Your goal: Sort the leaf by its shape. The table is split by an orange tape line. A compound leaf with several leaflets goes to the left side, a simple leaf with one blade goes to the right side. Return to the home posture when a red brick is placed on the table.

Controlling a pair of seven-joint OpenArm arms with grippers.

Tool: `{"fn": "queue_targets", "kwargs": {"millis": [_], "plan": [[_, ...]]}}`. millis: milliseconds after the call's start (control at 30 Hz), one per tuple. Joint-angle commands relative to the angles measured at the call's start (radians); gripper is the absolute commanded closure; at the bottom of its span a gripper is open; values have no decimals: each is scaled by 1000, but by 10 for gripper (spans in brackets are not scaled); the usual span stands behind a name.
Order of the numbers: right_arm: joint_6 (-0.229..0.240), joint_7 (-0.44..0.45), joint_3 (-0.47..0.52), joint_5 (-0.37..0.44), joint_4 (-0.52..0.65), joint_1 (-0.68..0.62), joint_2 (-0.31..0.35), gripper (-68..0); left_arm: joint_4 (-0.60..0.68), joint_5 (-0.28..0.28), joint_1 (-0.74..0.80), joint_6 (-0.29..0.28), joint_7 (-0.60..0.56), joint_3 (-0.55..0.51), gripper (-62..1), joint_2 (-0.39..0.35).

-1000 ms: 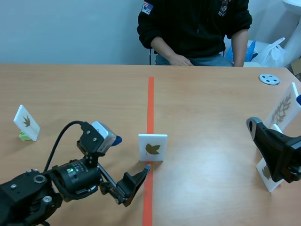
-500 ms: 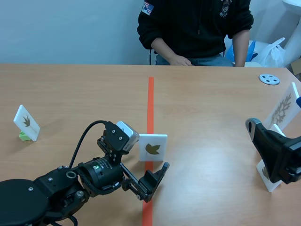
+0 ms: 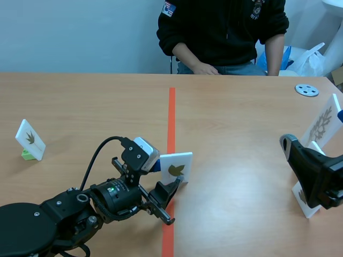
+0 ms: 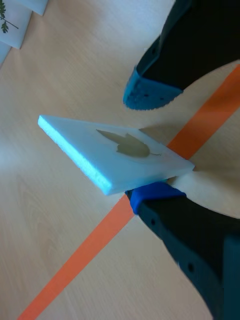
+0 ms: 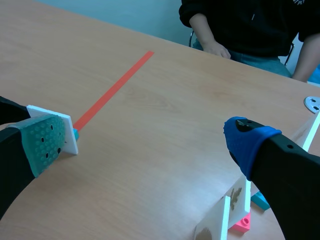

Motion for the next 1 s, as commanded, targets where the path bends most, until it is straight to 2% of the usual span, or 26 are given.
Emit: {"fn": "queue_targets", "kwargs": {"millis": [0, 200, 467, 567, 700, 833, 967], "plan": [[-3, 11, 1, 8, 2, 14, 9, -679, 23, -7, -8, -2, -10, -5, -241, 8], [-3, 11, 1, 8, 2, 14, 9, -679, 23, -7, -8, -2, -10, -5, -81, 8], [-3, 11, 1, 8, 2, 14, 9, -679, 74, -18, 14, -7, -9, -19, -70, -5], [-3, 12, 1, 8, 2, 14, 9, -679, 155, -19, 45, -14, 22, -42, -70, -31], [-3, 12, 1, 8, 2, 14, 9, -679, 324, -38, 121, -14, 87, -98, -70, -85], [-3, 12, 1, 8, 2, 14, 9, -679, 513, -42, 238, -11, 157, -188, -70, -141], [-3, 11, 1, 8, 2, 14, 9, -679, 671, -68, 381, -1, 178, -309, -70, -179]]}}
